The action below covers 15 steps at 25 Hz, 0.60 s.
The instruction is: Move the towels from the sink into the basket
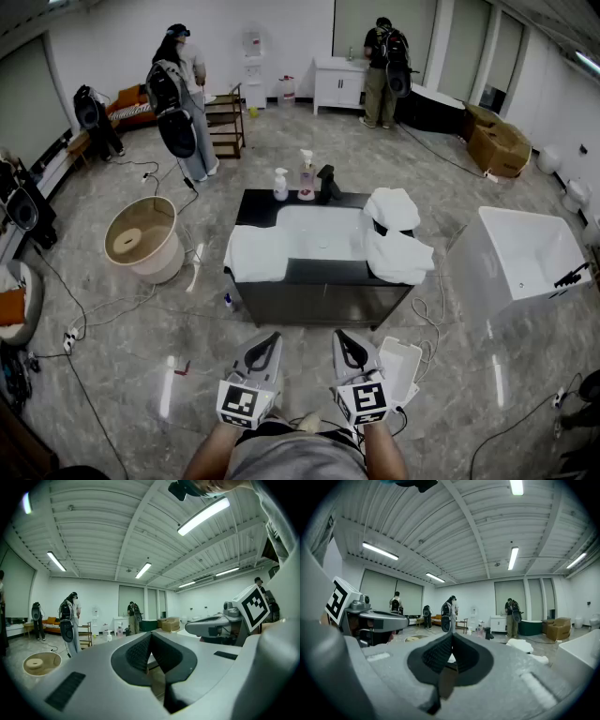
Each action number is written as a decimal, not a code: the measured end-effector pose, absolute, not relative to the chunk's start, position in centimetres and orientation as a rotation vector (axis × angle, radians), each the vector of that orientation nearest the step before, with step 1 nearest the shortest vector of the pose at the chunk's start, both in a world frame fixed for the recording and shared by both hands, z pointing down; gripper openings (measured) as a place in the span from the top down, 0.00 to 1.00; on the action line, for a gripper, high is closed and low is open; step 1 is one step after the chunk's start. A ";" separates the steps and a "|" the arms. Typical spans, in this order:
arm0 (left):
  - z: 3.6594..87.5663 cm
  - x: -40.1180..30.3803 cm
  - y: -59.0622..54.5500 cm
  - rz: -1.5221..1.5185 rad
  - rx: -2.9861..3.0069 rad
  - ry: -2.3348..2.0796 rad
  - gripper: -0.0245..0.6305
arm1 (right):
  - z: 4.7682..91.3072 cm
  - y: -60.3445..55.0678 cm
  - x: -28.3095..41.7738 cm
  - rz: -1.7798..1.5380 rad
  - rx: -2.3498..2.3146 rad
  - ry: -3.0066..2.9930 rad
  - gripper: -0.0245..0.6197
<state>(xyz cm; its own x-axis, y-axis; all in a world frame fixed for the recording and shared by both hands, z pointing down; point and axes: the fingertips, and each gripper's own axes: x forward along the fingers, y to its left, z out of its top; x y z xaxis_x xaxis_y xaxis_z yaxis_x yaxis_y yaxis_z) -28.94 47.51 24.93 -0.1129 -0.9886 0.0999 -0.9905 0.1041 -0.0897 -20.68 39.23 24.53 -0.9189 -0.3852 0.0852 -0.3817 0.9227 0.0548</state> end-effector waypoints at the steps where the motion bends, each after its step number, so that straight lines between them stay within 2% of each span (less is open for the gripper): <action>1: 24.9 -28.9 47.5 0.205 2.083 -2.325 0.95 | 24.6 39.2 -20.6 -0.048 0.592 -2.988 0.96; 15: 25.1 -30.8 46.5 0.215 2.032 -2.364 0.95 | 25.3 38.1 -23.0 0.018 0.528 -2.985 0.96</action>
<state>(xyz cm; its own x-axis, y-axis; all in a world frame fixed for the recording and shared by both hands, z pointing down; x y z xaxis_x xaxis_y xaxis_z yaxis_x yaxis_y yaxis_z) -30.78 46.53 25.09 -0.1543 -0.9827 0.1022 -0.9850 0.1449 -0.0931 -22.96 38.12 25.33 -0.9336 -0.3411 0.1100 -0.3424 0.9395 0.0073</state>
